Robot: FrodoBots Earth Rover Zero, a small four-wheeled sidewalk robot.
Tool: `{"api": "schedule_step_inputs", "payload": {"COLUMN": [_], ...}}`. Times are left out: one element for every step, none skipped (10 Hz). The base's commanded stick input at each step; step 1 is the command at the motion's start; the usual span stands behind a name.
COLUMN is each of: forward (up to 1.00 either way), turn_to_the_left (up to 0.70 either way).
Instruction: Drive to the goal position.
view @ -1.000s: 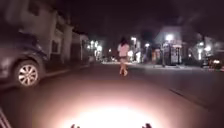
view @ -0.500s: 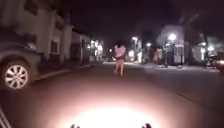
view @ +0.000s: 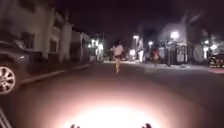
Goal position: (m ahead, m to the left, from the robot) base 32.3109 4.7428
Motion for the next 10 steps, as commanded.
{"api": "schedule_step_inputs", "payload": {"forward": [0.70,0.70,0.70,0.70,0.70,0.70,0.70,0.70,0.70,0.70], "turn_to_the_left": [0.00,0.00,0.00,0.00,0.00,0.00,0.00,0.00,0.00,0.00]}}
